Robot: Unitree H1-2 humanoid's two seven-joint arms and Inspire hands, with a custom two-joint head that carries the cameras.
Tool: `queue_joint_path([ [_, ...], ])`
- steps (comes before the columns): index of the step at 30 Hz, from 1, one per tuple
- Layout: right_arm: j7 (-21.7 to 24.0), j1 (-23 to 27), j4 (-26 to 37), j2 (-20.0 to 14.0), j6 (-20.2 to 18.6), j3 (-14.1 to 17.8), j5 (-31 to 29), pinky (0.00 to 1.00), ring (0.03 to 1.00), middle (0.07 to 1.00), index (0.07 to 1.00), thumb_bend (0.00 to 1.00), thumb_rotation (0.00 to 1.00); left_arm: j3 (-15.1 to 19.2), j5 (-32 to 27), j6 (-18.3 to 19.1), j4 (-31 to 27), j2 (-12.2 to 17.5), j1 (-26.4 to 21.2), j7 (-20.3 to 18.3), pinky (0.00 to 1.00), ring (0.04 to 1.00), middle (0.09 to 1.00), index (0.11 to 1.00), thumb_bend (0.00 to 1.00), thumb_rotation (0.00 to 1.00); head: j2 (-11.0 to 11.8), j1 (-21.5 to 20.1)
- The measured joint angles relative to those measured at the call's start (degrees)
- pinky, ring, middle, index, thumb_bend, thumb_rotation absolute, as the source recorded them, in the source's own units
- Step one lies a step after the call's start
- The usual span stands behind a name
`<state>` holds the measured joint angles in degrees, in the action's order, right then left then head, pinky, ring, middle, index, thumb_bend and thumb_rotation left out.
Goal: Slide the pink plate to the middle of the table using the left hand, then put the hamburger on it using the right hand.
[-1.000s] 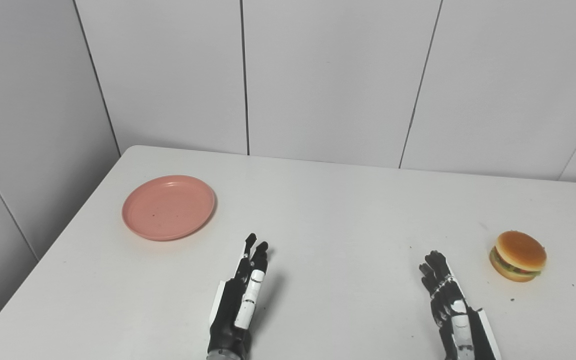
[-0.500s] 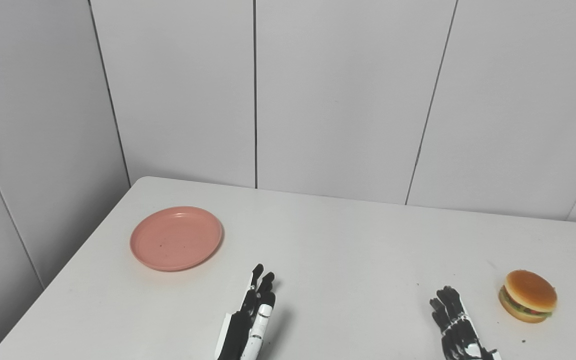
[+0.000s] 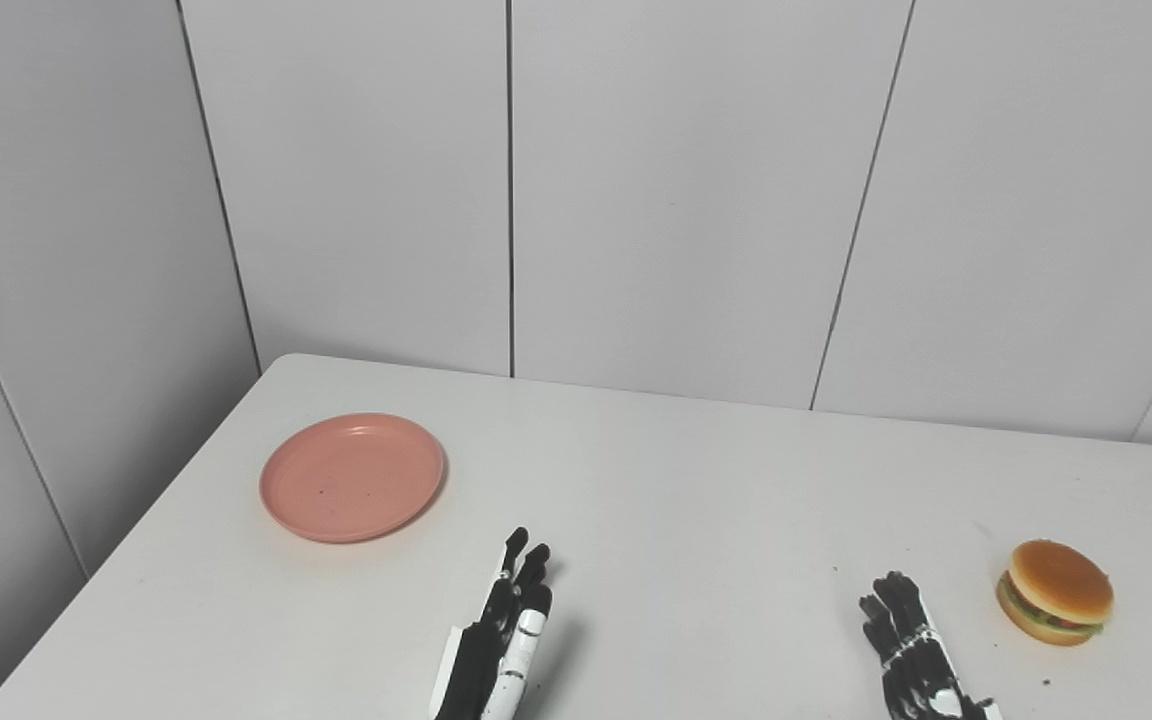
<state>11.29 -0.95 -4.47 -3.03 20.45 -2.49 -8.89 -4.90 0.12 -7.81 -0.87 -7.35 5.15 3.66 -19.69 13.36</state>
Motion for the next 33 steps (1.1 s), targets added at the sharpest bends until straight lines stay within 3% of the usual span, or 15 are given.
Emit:
queue_joint_path([
  [4, 0.2, 0.1, 0.0, 0.0, 0.0, -0.1, 0.0, 1.0, 0.959, 0.97, 0.965, 0.84, 1.0, 0.8, -0.5, 0.9, -1.1, 0.0, -0.3, 0.0, 1.0, 0.95, 0.924, 0.944, 0.66, 0.83, 0.2, 0.1],
  [9, 0.4, 0.1, 0.0, 0.0, 0.0, -0.1, 0.0, 1.0, 0.96, 0.969, 0.964, 0.84, 1.0, 4.0, -1.4, 4.8, -2.7, 0.1, -2.1, 0.2, 1.0, 0.956, 0.929, 0.945, 0.75, 0.86, 0.5, -0.5],
  [15, 0.4, 0.1, 0.0, 0.0, 0.0, -0.1, 0.0, 1.0, 0.953, 0.966, 0.961, 0.82, 1.0, 7.3, -3.6, 6.6, -4.4, 2.7, -8.0, 0.2, 1.0, 0.957, 0.93, 0.937, 0.84, 0.86, 0.4, -0.9],
  [21, 0.4, 0.1, 0.0, 0.1, 0.0, -0.2, 0.3, 1.0, 0.946, 0.967, 0.957, 0.81, 1.0, 10.0, -3.8, 9.0, -6.2, 4.9, -13.7, 0.2, 0.98, 0.93, 0.91, 0.92, 0.87, 0.88, 0.6, -1.3],
  [28, 0.3, 0.1, 0.0, 0.1, 0.0, -0.2, 0.8, 1.0, 0.945, 0.968, 0.96, 0.82, 1.0, 12.3, -6.3, 11.3, -6.6, 10.7, -17.1, -1.6, 0.93, 0.902, 0.88, 0.856, 0.86, 0.92, 0.8, -1.7],
  [33, 0.2, 0.1, 0.0, 0.1, 0.0, -0.2, 0.8, 1.0, 0.948, 0.969, 0.96, 0.83, 1.0, 13.8, -6.3, 10.7, -3.7, 15.0, -19.6, -2.0, 0.98, 0.911, 0.894, 0.846, 0.89, 0.9, 0.9, -1.8],
])
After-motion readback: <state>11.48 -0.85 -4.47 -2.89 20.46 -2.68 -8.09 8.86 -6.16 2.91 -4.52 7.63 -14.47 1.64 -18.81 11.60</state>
